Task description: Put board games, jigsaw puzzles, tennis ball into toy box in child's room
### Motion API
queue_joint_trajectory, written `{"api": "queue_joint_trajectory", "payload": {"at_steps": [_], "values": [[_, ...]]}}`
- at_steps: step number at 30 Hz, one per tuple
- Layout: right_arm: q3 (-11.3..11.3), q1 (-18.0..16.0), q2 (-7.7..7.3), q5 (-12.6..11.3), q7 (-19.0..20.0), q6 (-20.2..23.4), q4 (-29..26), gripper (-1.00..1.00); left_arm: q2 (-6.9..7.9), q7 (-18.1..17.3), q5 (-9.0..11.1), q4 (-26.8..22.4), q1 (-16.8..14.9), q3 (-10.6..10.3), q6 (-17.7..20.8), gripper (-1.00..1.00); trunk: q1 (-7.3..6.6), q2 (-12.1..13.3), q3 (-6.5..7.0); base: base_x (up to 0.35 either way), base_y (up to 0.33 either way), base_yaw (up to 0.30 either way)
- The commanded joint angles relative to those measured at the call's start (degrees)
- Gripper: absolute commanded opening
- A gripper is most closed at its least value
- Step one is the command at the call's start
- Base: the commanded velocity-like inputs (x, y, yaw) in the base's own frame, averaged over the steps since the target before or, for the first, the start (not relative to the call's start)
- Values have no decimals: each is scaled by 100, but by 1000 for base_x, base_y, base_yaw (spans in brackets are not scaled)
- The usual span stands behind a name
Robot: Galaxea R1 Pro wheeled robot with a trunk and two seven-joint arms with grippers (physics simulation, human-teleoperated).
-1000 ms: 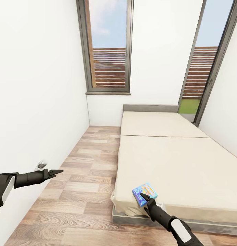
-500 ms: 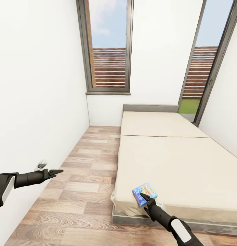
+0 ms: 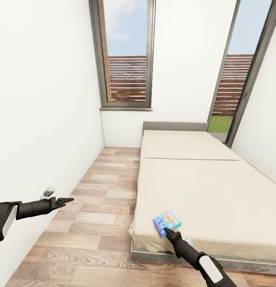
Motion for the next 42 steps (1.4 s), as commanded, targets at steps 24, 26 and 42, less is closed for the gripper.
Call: {"api": "queue_joint_trajectory", "payload": {"at_steps": [24, 26, 42], "values": [[-22, -3, 2, -1, 2, 19, -13, -100, 1, -5, 23, 1, -3, 5, 51, 100, -111, 198, 84, 0, 0, 0], [-22, -3, 2, 4, 12, 13, -39, -100, 1, -5, 21, 1, -3, 8, 51, 100, -133, 238, 102, 0, 0, 0], [417, -3, 147, 25, 388, -2, -895, -100, 1, 1, 19, 1, -3, 10, 31, 100, -133, 238, 102, 0, 0, 0]]}}
